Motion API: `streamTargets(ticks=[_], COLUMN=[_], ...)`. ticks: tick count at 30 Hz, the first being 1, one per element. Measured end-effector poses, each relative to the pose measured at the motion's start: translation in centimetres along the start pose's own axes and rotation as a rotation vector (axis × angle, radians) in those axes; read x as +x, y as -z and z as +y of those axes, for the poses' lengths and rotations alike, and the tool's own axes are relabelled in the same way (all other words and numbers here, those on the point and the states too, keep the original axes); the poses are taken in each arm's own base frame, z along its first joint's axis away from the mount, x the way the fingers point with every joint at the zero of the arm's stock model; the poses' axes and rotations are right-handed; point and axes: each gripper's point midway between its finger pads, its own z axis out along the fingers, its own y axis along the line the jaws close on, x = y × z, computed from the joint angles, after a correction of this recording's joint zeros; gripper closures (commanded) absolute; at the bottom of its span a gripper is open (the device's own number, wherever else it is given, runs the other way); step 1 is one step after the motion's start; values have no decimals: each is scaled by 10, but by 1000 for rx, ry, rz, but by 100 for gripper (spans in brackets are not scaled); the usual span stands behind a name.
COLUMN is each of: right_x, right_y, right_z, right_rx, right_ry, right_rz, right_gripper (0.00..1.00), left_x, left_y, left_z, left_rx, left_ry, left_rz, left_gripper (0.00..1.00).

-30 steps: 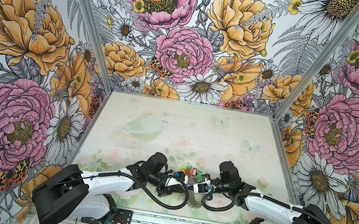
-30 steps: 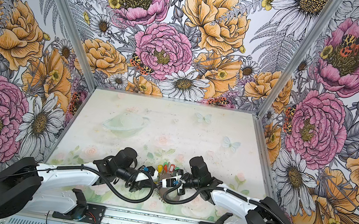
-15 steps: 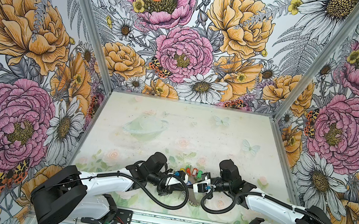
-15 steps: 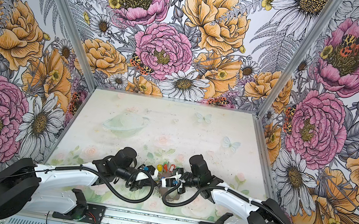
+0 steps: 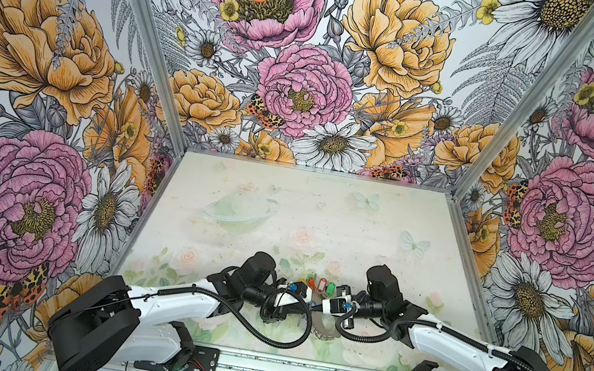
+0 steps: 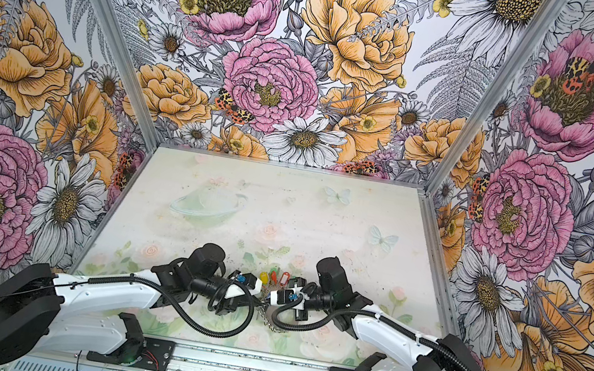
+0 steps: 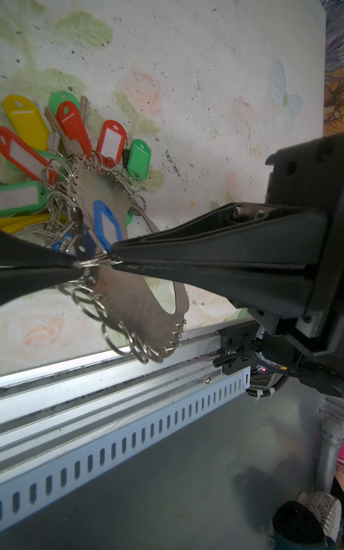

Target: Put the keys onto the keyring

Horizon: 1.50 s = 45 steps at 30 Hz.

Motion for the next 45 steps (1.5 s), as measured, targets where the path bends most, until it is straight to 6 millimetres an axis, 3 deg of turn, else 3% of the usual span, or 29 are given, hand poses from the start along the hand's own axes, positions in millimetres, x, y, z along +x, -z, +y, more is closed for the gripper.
streamTargets(ticks=[23, 45], right_x=[-1, 5], right_y=[-3, -5], right_z=[12, 12], right_rx=[-87, -129], right_ry=[-22, -63], right_rz=[0, 18], right_gripper=[100, 96], left_x=[4, 9], left_y=[-4, -6], left_z=[-2, -3], left_rx=[2, -3], left_ry=[1, -8], left_rz=[15, 37], left_gripper=[96, 100])
